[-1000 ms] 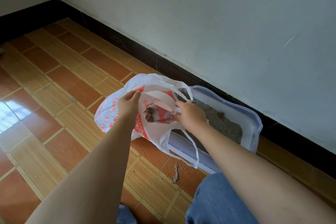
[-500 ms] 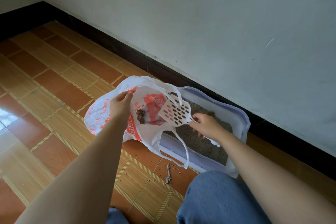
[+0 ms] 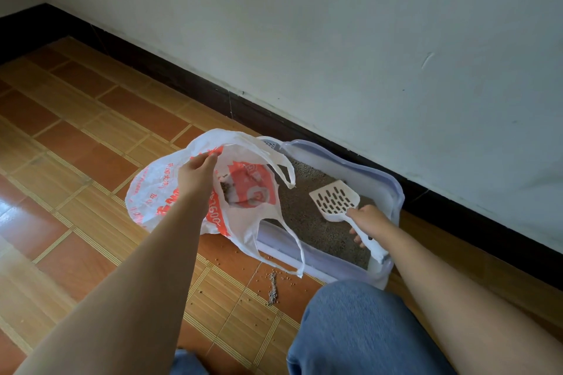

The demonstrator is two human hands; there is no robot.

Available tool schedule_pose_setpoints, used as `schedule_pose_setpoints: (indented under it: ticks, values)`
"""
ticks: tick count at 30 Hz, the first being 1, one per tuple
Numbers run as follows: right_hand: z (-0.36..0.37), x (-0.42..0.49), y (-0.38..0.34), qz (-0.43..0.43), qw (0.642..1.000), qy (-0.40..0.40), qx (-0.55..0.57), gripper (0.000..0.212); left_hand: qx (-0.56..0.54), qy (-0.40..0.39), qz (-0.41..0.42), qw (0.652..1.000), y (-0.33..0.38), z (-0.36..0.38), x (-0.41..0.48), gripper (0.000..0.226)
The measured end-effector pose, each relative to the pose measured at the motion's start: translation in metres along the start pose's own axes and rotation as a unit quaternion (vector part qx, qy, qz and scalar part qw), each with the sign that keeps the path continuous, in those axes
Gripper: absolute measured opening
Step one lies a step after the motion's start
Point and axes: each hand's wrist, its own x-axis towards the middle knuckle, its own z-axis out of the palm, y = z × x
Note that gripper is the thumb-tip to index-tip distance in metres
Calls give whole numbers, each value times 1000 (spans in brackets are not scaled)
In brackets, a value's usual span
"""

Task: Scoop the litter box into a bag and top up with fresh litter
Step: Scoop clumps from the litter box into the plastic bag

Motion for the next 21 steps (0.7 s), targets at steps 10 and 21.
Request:
schedule_pose_setpoints:
  ticks: [10, 21]
  values:
    - [1, 10, 5, 221, 973, -41, -54, 35, 21, -15, 9, 1000, -5, 20, -2, 34]
    - [16, 16, 6, 210, 967, -96, -108, 49, 35, -16, 10, 999, -7, 26, -2, 32]
